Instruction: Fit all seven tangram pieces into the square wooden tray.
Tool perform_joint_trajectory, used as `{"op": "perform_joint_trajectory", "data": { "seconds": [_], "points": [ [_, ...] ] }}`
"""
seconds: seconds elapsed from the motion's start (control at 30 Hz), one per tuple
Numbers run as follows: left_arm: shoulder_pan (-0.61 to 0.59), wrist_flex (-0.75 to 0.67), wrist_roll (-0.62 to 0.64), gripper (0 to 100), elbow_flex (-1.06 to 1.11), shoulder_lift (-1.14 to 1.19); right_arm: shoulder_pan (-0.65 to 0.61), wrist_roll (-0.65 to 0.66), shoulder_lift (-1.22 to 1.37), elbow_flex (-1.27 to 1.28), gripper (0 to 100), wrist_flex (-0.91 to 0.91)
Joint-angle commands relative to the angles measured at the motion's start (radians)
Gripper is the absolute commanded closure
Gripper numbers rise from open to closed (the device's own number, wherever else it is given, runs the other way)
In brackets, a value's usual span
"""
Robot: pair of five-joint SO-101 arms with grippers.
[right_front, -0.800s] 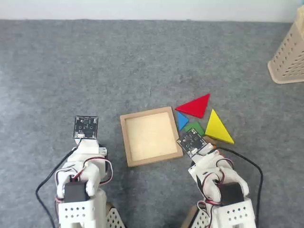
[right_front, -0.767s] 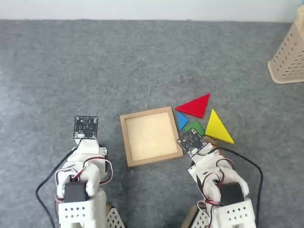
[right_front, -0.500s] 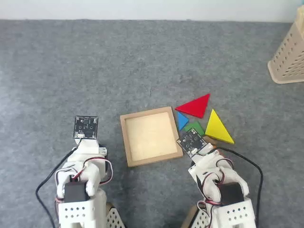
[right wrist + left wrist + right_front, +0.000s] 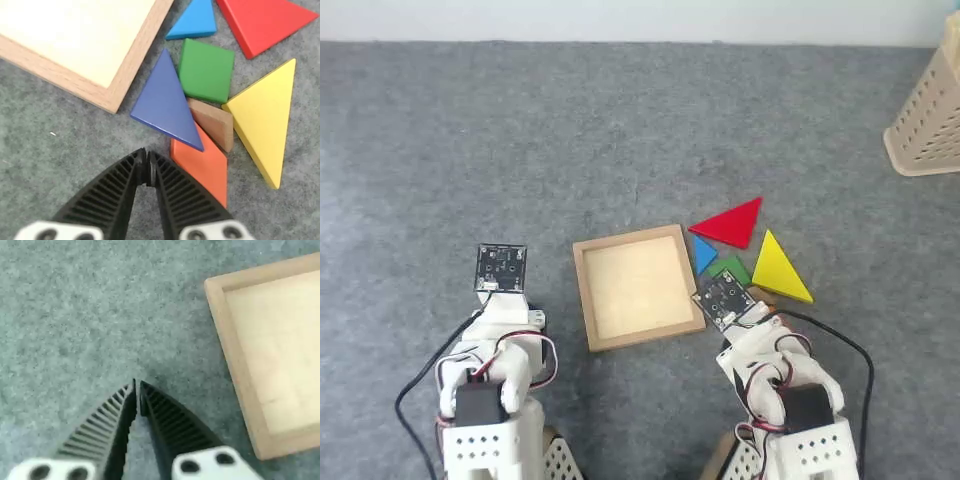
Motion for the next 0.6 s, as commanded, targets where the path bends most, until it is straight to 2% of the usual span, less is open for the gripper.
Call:
{"op": "perform_joint_trajectory", "data": {
  "seconds": [0.0,0.43,0.57],
  "points": [
    [0.005,0.002,0.008,99,-0.012,-0.017,-0.004,-0.011,-0.015,0.018,99.1,0.007],
    [0.005,0.002,0.008,99,-0.012,-0.017,0.004,-0.005,-0.015,0.018,99.0,0.007],
    [0.005,0.002,0.008,99,-0.012,-0.017,0.110,-0.003,-0.015,0.006,98.9,-0.004]
  ]
}}
